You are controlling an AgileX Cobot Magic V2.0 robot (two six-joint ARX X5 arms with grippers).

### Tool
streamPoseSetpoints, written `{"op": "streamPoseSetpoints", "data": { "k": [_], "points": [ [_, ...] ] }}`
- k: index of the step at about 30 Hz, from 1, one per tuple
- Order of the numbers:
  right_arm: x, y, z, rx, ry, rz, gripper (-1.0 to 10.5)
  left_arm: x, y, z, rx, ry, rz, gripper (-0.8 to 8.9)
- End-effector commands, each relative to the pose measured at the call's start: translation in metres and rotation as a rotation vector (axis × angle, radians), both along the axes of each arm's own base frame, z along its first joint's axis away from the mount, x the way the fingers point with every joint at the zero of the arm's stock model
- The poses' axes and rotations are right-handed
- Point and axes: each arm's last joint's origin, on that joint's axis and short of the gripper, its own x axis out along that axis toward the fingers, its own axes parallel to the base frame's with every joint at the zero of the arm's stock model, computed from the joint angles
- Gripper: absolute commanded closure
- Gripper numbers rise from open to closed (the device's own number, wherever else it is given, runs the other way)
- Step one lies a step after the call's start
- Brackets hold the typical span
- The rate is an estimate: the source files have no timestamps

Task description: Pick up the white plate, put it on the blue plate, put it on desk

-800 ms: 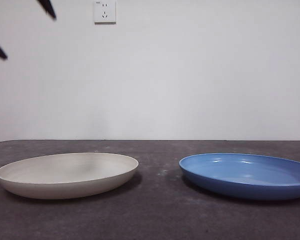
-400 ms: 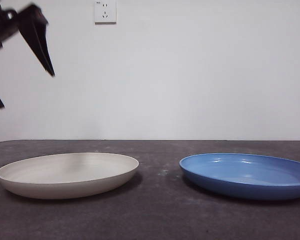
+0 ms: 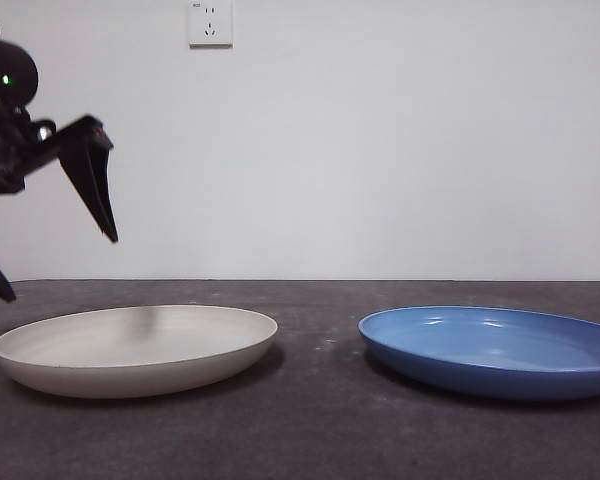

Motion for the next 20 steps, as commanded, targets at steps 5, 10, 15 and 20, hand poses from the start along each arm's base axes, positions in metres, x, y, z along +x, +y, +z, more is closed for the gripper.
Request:
{"op": "streamPoseSetpoints", "data": {
  "k": [5,10,15,20],
  "points": [
    [-0.001,0.001,0.005,0.005,-0.019,0.01,4.0,0.013,0.0,-0.023,0.005,0.056,-0.015,1.66],
    [-0.001,0.001,0.005,0.004,-0.019,0.007,4.0,0.016,-0.001,-0.033,0.008,0.085,-0.023,1.66],
    [-0.001,0.0,0.005,0.003,-0.02,0.003,4.0,0.016,-0.001,-0.04,0.011,0.115,-0.03,2.22],
    [0.0,0.0,0.005,0.003,-0.02,0.002,4.0,0.016,-0.003,-0.051,0.016,0.169,-0.049,2.74]
  ]
}}
